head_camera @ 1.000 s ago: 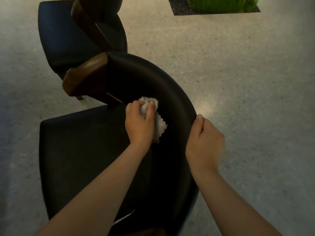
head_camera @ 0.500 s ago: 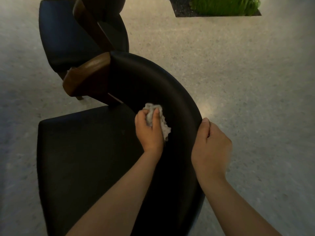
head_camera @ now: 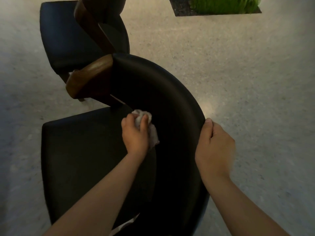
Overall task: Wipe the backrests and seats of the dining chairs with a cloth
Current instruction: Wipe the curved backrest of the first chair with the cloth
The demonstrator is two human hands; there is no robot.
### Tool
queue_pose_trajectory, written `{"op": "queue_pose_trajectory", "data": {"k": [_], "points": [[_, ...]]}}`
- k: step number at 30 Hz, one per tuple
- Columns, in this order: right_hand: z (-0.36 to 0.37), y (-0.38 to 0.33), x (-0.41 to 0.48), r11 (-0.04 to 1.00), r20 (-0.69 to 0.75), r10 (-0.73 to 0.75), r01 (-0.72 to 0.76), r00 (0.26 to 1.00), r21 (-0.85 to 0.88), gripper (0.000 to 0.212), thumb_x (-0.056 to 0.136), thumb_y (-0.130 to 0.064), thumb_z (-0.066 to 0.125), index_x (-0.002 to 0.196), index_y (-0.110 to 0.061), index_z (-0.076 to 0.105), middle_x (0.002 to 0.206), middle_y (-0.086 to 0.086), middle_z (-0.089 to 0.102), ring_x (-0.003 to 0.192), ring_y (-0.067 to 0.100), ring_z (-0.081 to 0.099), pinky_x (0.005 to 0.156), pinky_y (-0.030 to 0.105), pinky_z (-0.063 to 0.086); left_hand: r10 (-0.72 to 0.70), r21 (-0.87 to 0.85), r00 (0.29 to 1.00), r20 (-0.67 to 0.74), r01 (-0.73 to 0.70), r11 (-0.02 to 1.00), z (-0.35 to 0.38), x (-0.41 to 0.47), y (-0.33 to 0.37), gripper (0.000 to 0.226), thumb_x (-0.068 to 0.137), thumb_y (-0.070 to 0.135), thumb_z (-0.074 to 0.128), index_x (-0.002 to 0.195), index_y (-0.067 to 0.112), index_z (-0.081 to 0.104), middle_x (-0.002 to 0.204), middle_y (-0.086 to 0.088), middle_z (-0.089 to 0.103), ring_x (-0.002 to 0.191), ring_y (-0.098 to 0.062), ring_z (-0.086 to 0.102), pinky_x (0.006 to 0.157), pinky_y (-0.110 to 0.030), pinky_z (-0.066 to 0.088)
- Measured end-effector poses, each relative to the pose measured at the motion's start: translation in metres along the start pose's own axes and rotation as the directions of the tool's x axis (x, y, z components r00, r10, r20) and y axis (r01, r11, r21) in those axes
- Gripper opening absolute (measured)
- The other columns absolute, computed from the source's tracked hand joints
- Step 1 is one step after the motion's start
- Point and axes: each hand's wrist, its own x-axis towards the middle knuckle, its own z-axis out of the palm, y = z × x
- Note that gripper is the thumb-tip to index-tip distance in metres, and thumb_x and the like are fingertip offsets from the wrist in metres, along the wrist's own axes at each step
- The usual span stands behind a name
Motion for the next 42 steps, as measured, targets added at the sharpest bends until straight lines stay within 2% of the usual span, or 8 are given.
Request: {"op": "queue_pose_trajectory", "data": {"k": [6, 11, 14, 22, 26, 30, 37, 42], "points": [[-0.011, -0.004, 0.014, 0.995, 0.131, 0.033, -0.021, 0.991, -0.094, 0.043, 0.101, -0.040, 0.030, 0.067, -0.021, 0.048, 0.057, -0.009, 0.046, 0.050, 0.005, 0.044, 0.049, 0.021, 0.028, 0.157, -0.031, 0.987, 0.042, -0.156, 0.987, -0.003, -0.013, 0.038, 0.019, 0.093, 0.034, 0.059, 0.108, 0.024, 0.058, 0.107, 0.011, 0.048, 0.093, 0.007, 0.052, 0.072, -0.003, 0.043], [0.002, -0.020, 0.043, 0.982, 0.178, 0.018, 0.016, 0.984, -0.186, 0.040, 0.104, -0.042, 0.024, 0.082, -0.020, 0.050, 0.066, -0.009, 0.046, 0.061, 0.009, 0.044, 0.062, 0.028, 0.033, 0.151, -0.062, 0.988, 0.035, -0.149, 0.987, -0.010, -0.009, 0.065, 0.017, 0.094, 0.033, 0.059, 0.106, 0.022, 0.059, 0.108, 0.008, 0.049, 0.092, 0.006, 0.052, 0.073, -0.008, 0.046], [0.016, -0.021, 0.042, 0.969, 0.138, 0.027, 0.007, 0.990, -0.246, 0.049, 0.103, -0.042, 0.020, 0.079, -0.016, 0.054, 0.065, -0.007, 0.047, 0.056, 0.006, 0.042, 0.052, 0.025, 0.030, 0.189, -0.067, 0.982, -0.005, -0.188, 0.980, -0.015, -0.001, 0.078, 0.017, 0.092, 0.032, 0.061, 0.105, 0.021, 0.060, 0.107, 0.007, 0.050, 0.091, 0.007, 0.052, 0.075, -0.003, 0.043], [0.019, -0.016, 0.041, 0.961, 0.069, -0.004, 0.023, 0.998, -0.276, 0.052, 0.102, -0.044, 0.019, 0.075, -0.016, 0.054, 0.062, -0.005, 0.048, 0.054, 0.011, 0.045, 0.052, 0.027, 0.029, 0.398, 0.070, 0.916, -0.055, -0.395, 0.916, 0.006, 0.016, 0.110, 0.019, 0.090, 0.040, 0.063, 0.102, 0.026, 0.060, 0.102, 0.010, 0.050, 0.089, 0.002, 0.051, 0.077, -0.006, 0.040], [0.019, -0.017, 0.041, 0.961, 0.082, -0.008, 0.030, 0.997, -0.276, 0.054, 0.100, -0.046, 0.017, 0.075, -0.017, 0.055, 0.064, -0.002, 0.053, 0.059, 0.017, 0.051, 0.056, 0.029, 0.033, 0.559, 0.319, 0.829, 0.009, -0.532, 0.785, 0.028, 0.029, 0.125, 0.027, 0.089, 0.041, 0.063, 0.105, 0.020, 0.062, 0.102, 0.005, 0.050, 0.089, -0.008, 0.049, 0.072, -0.017, 0.037], [0.020, -0.017, 0.040, 0.965, 0.089, -0.017, 0.039, 0.996, -0.258, 0.054, 0.099, -0.047, 0.018, 0.072, -0.017, 0.053, 0.060, -0.004, 0.051, 0.053, 0.013, 0.049, 0.053, 0.028, 0.031, 0.510, 0.395, 0.859, -0.035, -0.457, 0.797, 0.037, 0.039, 0.122, 0.026, 0.093, 0.041, 0.058, 0.107, 0.020, 0.061, 0.102, 0.003, 0.054, 0.084, -0.009, 0.052, 0.072, -0.021, 0.039], [0.019, -0.017, 0.039, 0.975, 0.076, -0.041, 0.056, 0.996, -0.216, 0.050, 0.098, -0.046, 0.021, 0.066, -0.018, 0.049, 0.055, -0.006, 0.046, 0.048, 0.008, 0.043, 0.046, 0.025, 0.024, 0.210, 0.066, 0.951, -0.226, -0.200, 0.978, 0.039, 0.029, 0.095, 0.025, 0.089, 0.052, 0.044, 0.088, 0.029, 0.053, 0.087, 0.010, 0.054, 0.077, 0.001, 0.054, 0.066, -0.017, 0.040], [0.017, -0.018, 0.039, 0.972, 0.082, -0.038, 0.056, 0.996, -0.229, 0.051, 0.096, -0.048, 0.017, 0.064, -0.021, 0.046, 0.053, -0.007, 0.046, 0.046, 0.006, 0.044, 0.044, 0.023, 0.025, 0.084, 0.094, 0.982, -0.169, -0.069, 0.993, 0.015, 0.016, 0.048, 0.018, 0.094, 0.045, 0.048, 0.093, 0.028, 0.053, 0.093, 0.008, 0.055, 0.077, 0.001, 0.054, 0.065, -0.018, 0.037]]}}
